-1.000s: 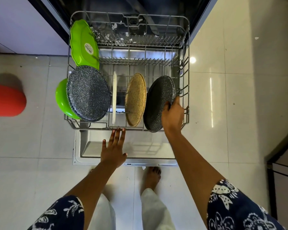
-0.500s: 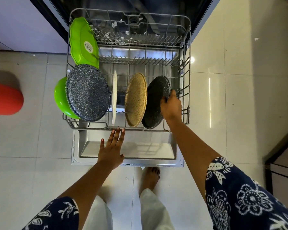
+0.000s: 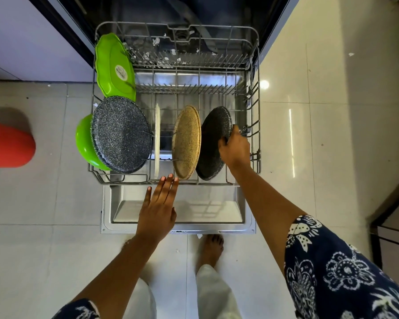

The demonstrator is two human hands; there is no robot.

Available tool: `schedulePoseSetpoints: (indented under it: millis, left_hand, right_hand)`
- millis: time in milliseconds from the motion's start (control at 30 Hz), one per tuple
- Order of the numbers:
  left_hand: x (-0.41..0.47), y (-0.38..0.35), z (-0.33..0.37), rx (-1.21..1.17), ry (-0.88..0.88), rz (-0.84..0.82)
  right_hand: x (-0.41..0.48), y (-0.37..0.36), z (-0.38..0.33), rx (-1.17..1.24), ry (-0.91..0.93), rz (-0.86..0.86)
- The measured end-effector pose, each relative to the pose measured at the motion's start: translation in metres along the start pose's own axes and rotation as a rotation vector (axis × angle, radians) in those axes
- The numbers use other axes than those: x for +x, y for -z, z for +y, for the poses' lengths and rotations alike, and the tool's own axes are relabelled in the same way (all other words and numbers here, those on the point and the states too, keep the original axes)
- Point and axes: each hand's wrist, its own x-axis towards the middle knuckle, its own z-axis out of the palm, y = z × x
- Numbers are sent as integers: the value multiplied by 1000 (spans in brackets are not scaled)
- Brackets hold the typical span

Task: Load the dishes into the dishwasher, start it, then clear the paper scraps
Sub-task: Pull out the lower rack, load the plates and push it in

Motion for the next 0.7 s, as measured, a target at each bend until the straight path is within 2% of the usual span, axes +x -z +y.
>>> schedulePoseSetpoints:
  millis: [100,267,367,433,500,600,700]
  left_hand:
    - [0,-9,1,33,37,-53]
    - [0,-11,4,43,72,-110]
    - [4,11,9,31,84,-260]
    - [8,38,12,-34,89,-354]
    - [13,77,17,-234,108,-394]
    - [7,154,24,-559,194,-220]
    - [-13,230,12,-727,261,9]
  right_hand:
    - [3,-3,3,14,14,15]
    - [-14,-8,9,100,-79,-7]
    - [-27,-2,-4,123,-123,-19]
    - [-38,14,-21,190,-150,-22]
    - [-54,36,-39,200,-161,26]
    - [-92,71,-81,98,-106,16]
    - [-126,99,-146,14,19,-27]
